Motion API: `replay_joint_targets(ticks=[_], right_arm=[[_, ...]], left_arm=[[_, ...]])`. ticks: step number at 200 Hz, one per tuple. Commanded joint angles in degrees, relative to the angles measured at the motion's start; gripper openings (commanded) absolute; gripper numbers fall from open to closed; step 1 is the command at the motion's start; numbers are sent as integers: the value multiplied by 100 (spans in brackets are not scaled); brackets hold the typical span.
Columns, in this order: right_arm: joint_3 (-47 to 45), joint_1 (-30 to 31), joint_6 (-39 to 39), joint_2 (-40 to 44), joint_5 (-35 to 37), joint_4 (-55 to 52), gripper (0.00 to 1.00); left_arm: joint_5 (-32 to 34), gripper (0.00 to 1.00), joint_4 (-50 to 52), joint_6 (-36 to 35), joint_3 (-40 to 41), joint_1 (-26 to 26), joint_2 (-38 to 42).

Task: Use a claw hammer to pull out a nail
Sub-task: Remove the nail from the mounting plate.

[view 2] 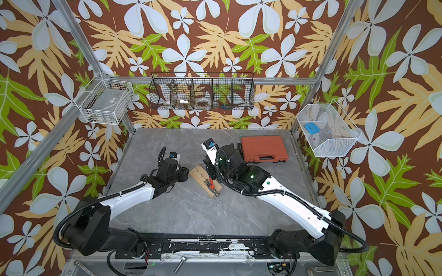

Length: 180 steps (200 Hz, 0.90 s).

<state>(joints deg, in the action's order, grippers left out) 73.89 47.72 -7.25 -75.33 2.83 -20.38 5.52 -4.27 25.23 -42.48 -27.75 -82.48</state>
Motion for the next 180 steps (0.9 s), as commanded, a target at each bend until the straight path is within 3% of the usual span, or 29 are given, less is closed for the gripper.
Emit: replay_joint_targets(ticks=[1,71,180], right_arm=[[64,-67,-15,-51,-172,331,0],[497,-241,30,-542,-635,181,0],[892,-472,72,-1023,-837,122,0]], left_arm=[[-231,48,-303,-182,-34,15,-145],[2,54,-485,-316,-182,11,-549],[-49,52,-644,-269,-120,14,-1037]])
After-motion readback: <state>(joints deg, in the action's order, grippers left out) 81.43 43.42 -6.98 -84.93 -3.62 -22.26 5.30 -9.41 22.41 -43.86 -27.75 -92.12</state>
